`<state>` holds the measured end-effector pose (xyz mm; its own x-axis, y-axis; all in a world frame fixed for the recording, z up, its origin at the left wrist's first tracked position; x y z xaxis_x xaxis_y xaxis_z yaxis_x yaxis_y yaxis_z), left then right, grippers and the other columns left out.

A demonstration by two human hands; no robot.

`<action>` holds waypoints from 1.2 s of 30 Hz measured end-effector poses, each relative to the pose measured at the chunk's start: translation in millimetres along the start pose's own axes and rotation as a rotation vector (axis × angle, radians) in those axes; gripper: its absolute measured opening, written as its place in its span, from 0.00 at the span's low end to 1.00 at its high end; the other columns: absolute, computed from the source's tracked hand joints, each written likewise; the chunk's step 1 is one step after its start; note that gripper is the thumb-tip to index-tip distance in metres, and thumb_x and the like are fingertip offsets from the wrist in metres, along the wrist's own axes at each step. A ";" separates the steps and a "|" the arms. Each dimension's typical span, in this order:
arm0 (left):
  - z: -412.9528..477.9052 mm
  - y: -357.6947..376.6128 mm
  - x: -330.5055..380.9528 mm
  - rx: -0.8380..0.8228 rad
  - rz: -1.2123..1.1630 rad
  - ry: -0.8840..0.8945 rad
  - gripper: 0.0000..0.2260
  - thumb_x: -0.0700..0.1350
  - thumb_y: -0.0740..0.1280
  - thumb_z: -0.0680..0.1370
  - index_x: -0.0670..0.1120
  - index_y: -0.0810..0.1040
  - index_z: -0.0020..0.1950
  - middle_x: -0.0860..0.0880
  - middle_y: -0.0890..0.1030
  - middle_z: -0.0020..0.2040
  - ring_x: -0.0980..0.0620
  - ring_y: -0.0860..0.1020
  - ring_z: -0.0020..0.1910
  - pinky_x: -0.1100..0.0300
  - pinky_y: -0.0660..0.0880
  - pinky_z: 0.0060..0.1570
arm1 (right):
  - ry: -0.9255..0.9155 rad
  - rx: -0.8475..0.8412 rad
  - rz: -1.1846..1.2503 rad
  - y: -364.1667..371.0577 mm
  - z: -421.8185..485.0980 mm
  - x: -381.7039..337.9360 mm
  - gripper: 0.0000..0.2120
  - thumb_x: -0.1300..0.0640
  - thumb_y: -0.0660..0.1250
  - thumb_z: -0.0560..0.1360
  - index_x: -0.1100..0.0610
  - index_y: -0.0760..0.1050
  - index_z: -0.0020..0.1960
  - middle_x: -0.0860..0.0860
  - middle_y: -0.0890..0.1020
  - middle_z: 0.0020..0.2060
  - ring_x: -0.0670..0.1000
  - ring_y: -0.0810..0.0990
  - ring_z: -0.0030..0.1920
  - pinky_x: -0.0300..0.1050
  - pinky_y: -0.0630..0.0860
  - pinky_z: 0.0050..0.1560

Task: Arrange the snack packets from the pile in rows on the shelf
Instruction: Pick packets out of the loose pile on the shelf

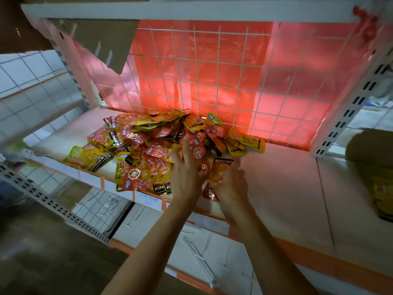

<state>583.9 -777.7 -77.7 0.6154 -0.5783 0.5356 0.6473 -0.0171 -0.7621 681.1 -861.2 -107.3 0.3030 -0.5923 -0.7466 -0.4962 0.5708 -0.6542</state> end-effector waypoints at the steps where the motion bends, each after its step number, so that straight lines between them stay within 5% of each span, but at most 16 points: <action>1: 0.1 3.7 0.9 -0.026 0.006 -0.013 0.42 0.44 0.75 0.71 0.43 0.54 0.77 0.37 0.69 0.67 0.35 0.77 0.54 0.49 0.75 0.43 | -0.005 0.010 0.043 -2.3 -1.5 1.8 0.41 0.52 0.74 0.68 0.52 0.52 0.72 0.58 0.74 0.55 0.62 0.77 0.53 0.56 0.76 0.55; 5: 1.1 17.3 2.8 -0.061 0.002 -0.057 0.40 0.49 0.72 0.73 0.45 0.52 0.77 0.40 0.78 0.61 0.38 0.80 0.51 0.51 0.73 0.43 | 0.012 0.075 0.009 -16.0 -4.8 14.0 0.25 0.59 0.66 0.73 0.59 0.62 0.67 0.59 0.77 0.56 0.61 0.77 0.55 0.52 0.75 0.52; 11: -1.2 43.1 27.5 -0.180 -0.386 -0.111 0.30 0.48 0.74 0.72 0.45 0.65 0.69 0.44 0.80 0.57 0.43 0.79 0.53 0.58 0.71 0.45 | 0.072 0.145 0.230 -49.2 -12.1 43.8 0.13 0.59 0.64 0.76 0.57 0.68 0.59 0.57 0.79 0.52 0.57 0.78 0.48 0.54 0.78 0.50; 16: -12.7 66.9 70.9 -0.312 -0.650 -0.083 0.19 0.45 0.75 0.71 0.49 0.72 0.58 0.56 0.78 0.47 0.53 0.78 0.47 0.70 0.72 0.44 | 0.112 0.209 0.420 -89.5 -21.8 76.2 0.15 0.56 0.71 0.73 0.50 0.70 0.57 0.50 0.80 0.50 0.48 0.80 0.46 0.45 0.79 0.45; 19: -26.7 84.7 98.9 -0.476 -0.760 -0.171 0.25 0.50 0.74 0.68 0.51 0.70 0.62 0.52 0.78 0.51 0.49 0.79 0.51 0.52 0.77 0.52 | 0.119 0.263 0.489 -118.7 -31.8 96.2 0.21 0.58 0.74 0.70 0.51 0.70 0.59 0.49 0.79 0.49 0.46 0.79 0.47 0.42 0.78 0.42; 22: -41.2 98.2 132.0 -0.530 -0.839 -0.149 0.18 0.53 0.72 0.65 0.53 0.77 0.54 0.52 0.82 0.47 0.52 0.81 0.47 0.57 0.78 0.46 | 0.129 0.405 0.468 -154.6 -45.5 120.3 0.21 0.59 0.74 0.70 0.52 0.70 0.60 0.46 0.77 0.45 0.40 0.77 0.42 0.32 0.72 0.33; 25: -58.9 110.4 165.7 -0.550 -0.817 -0.128 0.10 0.46 0.73 0.71 0.52 0.76 0.49 0.55 0.80 0.43 0.56 0.80 0.43 0.63 0.76 0.43 | 0.176 0.569 0.449 -196.4 -62.9 147.8 0.19 0.59 0.74 0.68 0.53 0.73 0.57 0.46 0.78 0.42 0.44 0.78 0.40 0.38 0.74 0.35; 28: -79.0 124.0 203.1 -0.574 -0.775 -0.103 0.13 0.44 0.71 0.73 0.50 0.76 0.56 0.54 0.80 0.45 0.56 0.79 0.44 0.61 0.77 0.45 | 0.199 0.701 0.414 -240.0 -81.0 176.2 0.17 0.59 0.75 0.66 0.55 0.77 0.54 0.51 0.80 0.43 0.52 0.79 0.43 0.48 0.77 0.45; 30: -94.4 129.0 230.9 -0.572 -0.778 -0.082 0.13 0.44 0.71 0.74 0.51 0.76 0.57 0.54 0.80 0.46 0.59 0.78 0.42 0.63 0.76 0.42 | 0.155 0.800 0.446 -269.5 -95.0 195.8 0.12 0.58 0.74 0.65 0.55 0.77 0.47 0.49 0.79 0.37 0.51 0.77 0.37 0.46 0.75 0.41; 32: -113.5 134.2 258.4 -0.577 -0.766 -0.059 0.13 0.45 0.69 0.75 0.49 0.76 0.59 0.51 0.81 0.50 0.54 0.79 0.44 0.60 0.77 0.44 | 0.120 0.861 0.581 -295.2 -110.2 217.9 0.05 0.59 0.72 0.67 0.54 0.76 0.41 0.50 0.77 0.32 0.49 0.74 0.33 0.47 0.73 0.37; 36: -155.9 143.0 310.9 -0.579 -0.714 -0.001 0.13 0.47 0.67 0.77 0.46 0.76 0.61 0.46 0.82 0.54 0.50 0.78 0.47 0.57 0.76 0.49 | 0.124 0.881 1.090 -334.0 -137.5 263.1 0.07 0.60 0.70 0.73 0.55 0.76 0.37 0.47 0.79 0.28 0.46 0.77 0.32 0.39 0.74 0.32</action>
<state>797.6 -1087.1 -76.9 0.1566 -0.2726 0.9493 0.5476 -0.7759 -0.3132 814.6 -1285.9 -68.7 0.0060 0.3530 -0.9356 0.2471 0.9061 0.3435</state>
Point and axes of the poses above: each hand's wrist, its own z-axis towards the middle knuckle, its own y-axis out of the palm, x = y × z, the point moved 5 cm from there along z, towards the middle knuckle
